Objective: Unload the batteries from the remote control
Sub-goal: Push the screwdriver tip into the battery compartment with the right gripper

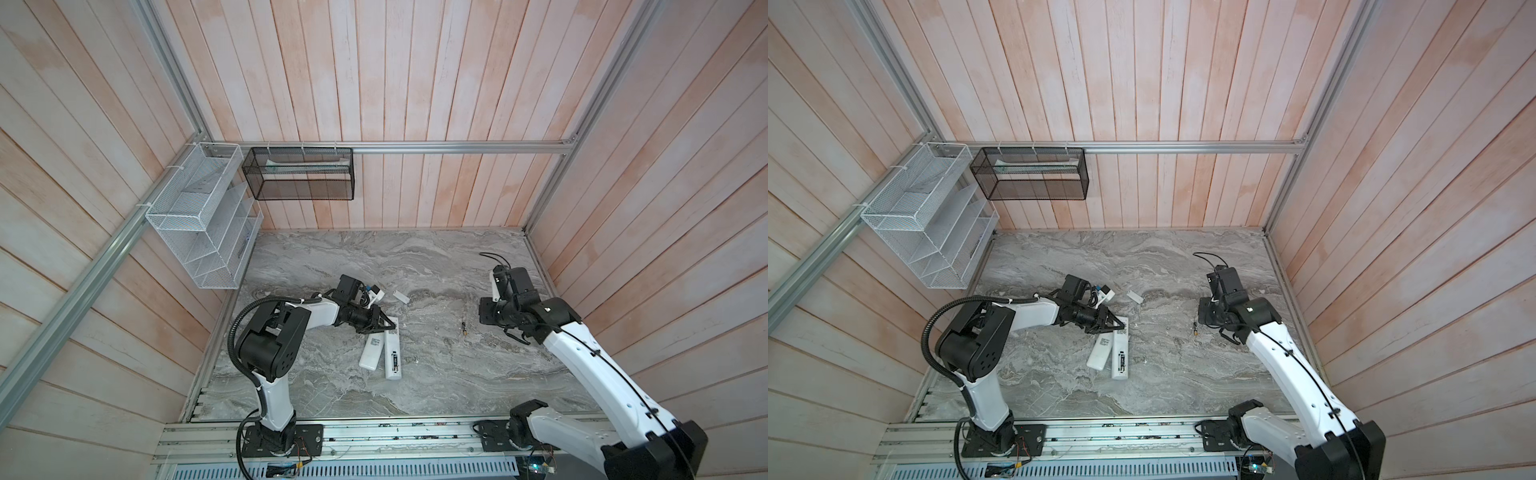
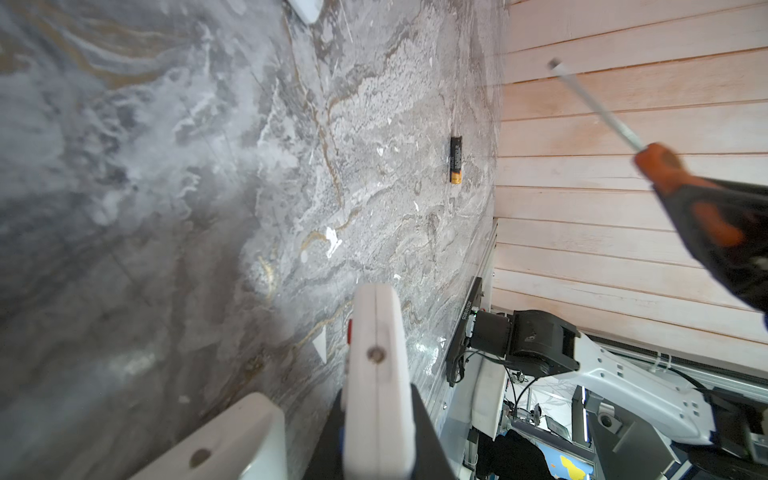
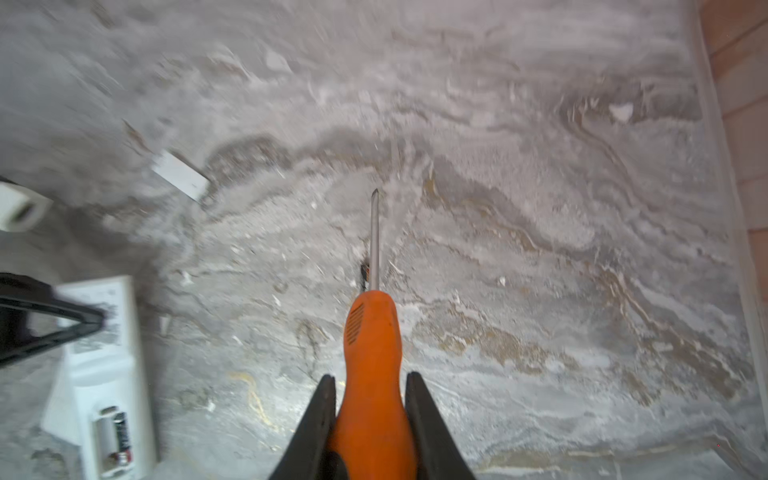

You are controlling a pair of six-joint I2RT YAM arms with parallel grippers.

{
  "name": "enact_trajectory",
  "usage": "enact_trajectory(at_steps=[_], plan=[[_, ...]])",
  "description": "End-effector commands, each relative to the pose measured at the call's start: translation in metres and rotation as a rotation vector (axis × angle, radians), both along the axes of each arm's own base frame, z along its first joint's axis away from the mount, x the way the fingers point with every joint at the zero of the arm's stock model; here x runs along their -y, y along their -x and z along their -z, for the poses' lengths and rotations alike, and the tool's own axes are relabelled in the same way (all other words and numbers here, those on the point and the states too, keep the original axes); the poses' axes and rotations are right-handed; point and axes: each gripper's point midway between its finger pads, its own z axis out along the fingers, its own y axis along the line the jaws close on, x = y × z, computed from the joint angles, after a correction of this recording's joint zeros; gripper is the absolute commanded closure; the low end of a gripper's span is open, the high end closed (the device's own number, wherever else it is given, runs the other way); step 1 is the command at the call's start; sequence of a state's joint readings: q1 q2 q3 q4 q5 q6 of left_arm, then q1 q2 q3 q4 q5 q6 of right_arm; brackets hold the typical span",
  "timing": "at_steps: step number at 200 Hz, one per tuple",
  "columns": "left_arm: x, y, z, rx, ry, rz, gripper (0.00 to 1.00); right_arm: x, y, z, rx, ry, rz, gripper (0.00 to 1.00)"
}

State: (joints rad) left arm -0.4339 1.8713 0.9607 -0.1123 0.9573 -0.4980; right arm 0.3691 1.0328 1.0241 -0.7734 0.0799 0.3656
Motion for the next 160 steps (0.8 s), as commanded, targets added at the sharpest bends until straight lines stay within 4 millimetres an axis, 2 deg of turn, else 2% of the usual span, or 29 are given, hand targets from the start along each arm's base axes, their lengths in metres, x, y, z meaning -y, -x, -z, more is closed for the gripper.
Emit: enact_trajectory(at_steps=[1, 13, 25, 43, 127, 160], plan=[[0.001, 0.002, 0.003, -0.003, 0.009, 0.009, 1.0, -0.056, -0.012, -0.057, 0.191, -0.214, -0.261, 1.0], [0.0, 0.003, 0.003, -0.003, 0.007, 0.008, 1.0, -0.085, 0.0, -0.056, 0.13, -0.329, -0.407, 1.0], [0.0, 0.003, 0.003, -0.002, 0.005, 0.008, 1.0, -0.108, 0.013, -0.046, 0.024, -0.435, -0.516, 1.0], [0.0, 0.003, 0.003, -0.001, 0.002, 0.004, 1.0, -0.125, 0.034, -0.037, -0.097, -0.495, -0.608, 1.0], [-0.003, 0.008, 0.006, -0.008, -0.009, 0.008, 1.0, -0.136, 0.126, 0.01, -0.454, -0.371, -0.715, 1.0], [-0.004, 0.011, 0.012, -0.021, -0.02, 0.02, 1.0, -0.14, 0.144, 0.032, -0.506, -0.295, -0.752, 1.0]])
